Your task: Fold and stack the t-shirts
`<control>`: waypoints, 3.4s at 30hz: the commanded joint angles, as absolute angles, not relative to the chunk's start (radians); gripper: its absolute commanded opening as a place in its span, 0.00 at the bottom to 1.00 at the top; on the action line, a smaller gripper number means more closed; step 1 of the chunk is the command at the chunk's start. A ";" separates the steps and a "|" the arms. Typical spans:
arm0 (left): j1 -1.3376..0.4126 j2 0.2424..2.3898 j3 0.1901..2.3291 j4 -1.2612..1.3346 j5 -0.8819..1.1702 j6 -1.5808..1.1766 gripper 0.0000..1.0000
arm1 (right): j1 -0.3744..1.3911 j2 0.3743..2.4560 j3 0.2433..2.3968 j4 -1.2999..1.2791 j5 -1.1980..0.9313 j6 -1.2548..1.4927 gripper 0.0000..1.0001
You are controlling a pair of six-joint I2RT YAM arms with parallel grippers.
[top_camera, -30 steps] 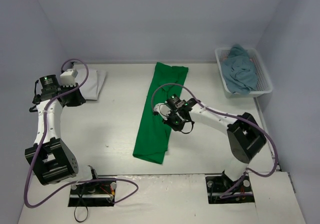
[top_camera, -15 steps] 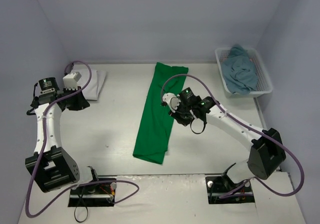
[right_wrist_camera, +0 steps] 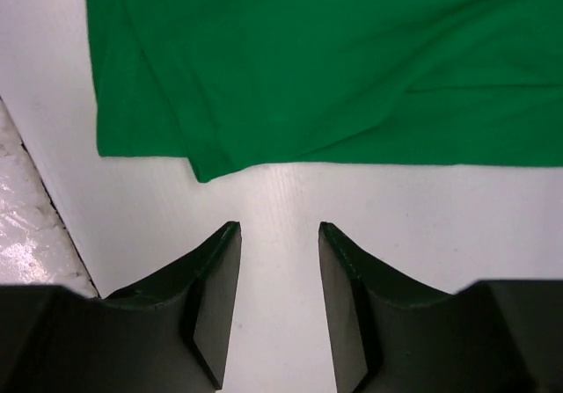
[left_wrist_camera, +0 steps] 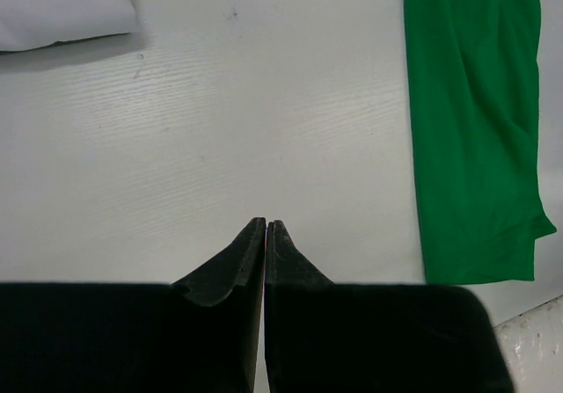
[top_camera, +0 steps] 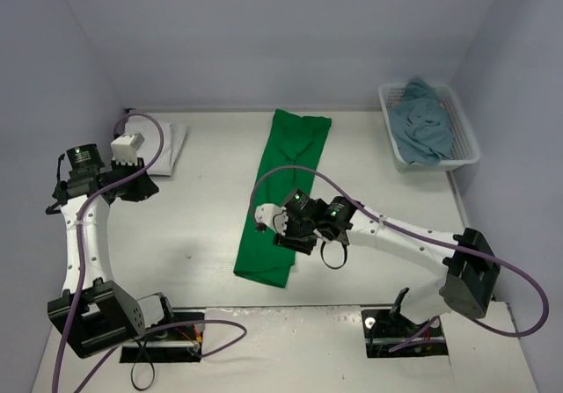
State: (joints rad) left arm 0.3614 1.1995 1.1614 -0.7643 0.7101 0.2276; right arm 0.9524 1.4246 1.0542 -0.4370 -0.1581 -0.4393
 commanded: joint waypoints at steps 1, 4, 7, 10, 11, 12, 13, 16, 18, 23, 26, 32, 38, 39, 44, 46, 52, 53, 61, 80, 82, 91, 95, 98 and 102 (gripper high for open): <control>0.367 1.163 1.160 -0.738 0.712 0.249 0.00 | 1.024 1.439 1.049 -0.443 -0.095 -0.469 0.38; 0.367 1.152 1.141 -0.726 0.706 0.249 0.00 | 1.091 1.476 1.046 -0.445 -0.094 -0.471 0.43; 0.368 1.146 1.126 -0.716 0.695 0.249 0.00 | 1.155 1.525 1.055 -0.442 -0.086 -0.477 0.47; 0.367 1.149 1.117 -0.704 0.689 0.247 0.00 | 1.201 1.595 1.081 -0.437 -0.057 -0.489 0.52; 0.368 1.150 1.112 -0.703 0.687 0.245 0.00 | 1.212 1.612 1.091 -0.433 -0.048 -0.492 0.52; 0.368 1.154 1.111 -0.701 0.689 0.247 0.00 | 1.219 1.644 1.113 -0.427 -0.031 -0.494 0.52; 0.367 1.157 1.109 -0.698 0.686 0.247 0.00 | 1.226 1.658 1.127 -0.425 -0.028 -0.497 0.53; 0.368 1.157 1.100 -0.693 0.681 0.247 0.00 | 1.238 1.700 1.144 -0.382 -0.006 -0.509 0.54; 0.368 1.154 1.094 -0.692 0.678 0.247 0.00 | 1.238 1.727 1.152 -0.351 0.027 -0.517 0.55; 0.370 1.154 1.086 -0.683 0.675 0.249 0.00 | 1.238 1.761 1.164 -0.304 0.040 -0.525 0.57; 0.370 1.158 1.085 -0.680 0.675 0.248 0.00 | 1.238 1.778 1.175 -0.302 0.025 -0.525 0.58; 0.370 1.158 1.075 -0.675 0.675 0.249 0.00 | 1.247 1.775 1.207 -0.325 0.011 -0.515 0.58; 0.373 1.164 1.077 -0.676 0.676 0.247 0.00 | 1.258 1.724 1.213 -0.350 -0.037 -0.509 0.58; 0.371 1.164 1.077 -0.678 0.676 0.248 0.00 | 1.259 1.720 1.213 -0.351 -0.043 -0.508 0.58; 0.382 1.161 1.074 -0.680 0.681 0.245 0.00 | 1.259 1.726 1.203 -0.351 -0.097 -0.508 0.58; 0.385 1.163 1.072 -0.680 0.683 0.245 0.00 | 1.258 1.739 1.195 -0.341 -0.116 -0.505 0.58; 0.397 1.170 1.071 -0.680 0.687 0.245 0.00 | 1.259 1.790 1.181 -0.296 -0.155 -0.511 0.58; 0.397 1.170 1.069 -0.678 0.689 0.245 0.00 | 1.259 1.796 1.183 -0.287 -0.156 -0.512 0.58; 0.397 1.183 1.068 -0.675 0.687 0.249 0.00 | 1.258 1.864 1.187 -0.244 -0.170 -0.525 0.59; 0.397 1.183 1.066 -0.676 0.692 0.247 0.00 | 1.220 1.907 1.158 -0.232 -0.205 -0.531 0.30; 0.399 1.186 1.066 -0.677 0.692 0.248 0.00 | 1.220 1.898 1.154 -0.235 -0.207 -0.532 0.26; 0.397 1.189 1.066 -0.678 0.686 0.247 0.00 | 1.216 1.816 1.121 -0.241 -0.216 -0.548 0.00; 0.399 1.193 1.066 -0.678 0.680 0.249 0.00 | 1.218 1.737 1.103 -0.270 -0.233 -0.564 0.00; 0.399 1.200 1.065 -0.677 0.673 0.248 0.00 | 1.218 1.635 1.086 -0.285 -0.244 -0.578 0.00; 0.399 1.204 1.066 -0.678 0.667 0.250 0.00 | 1.216 1.517 1.100 -0.336 -0.236 -0.594 0.00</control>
State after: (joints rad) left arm 0.3931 1.2076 1.0500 -0.7059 0.6605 0.2317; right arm 1.2186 1.6352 1.0710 -0.2890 -0.2173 -0.5743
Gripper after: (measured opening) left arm 0.002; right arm 0.033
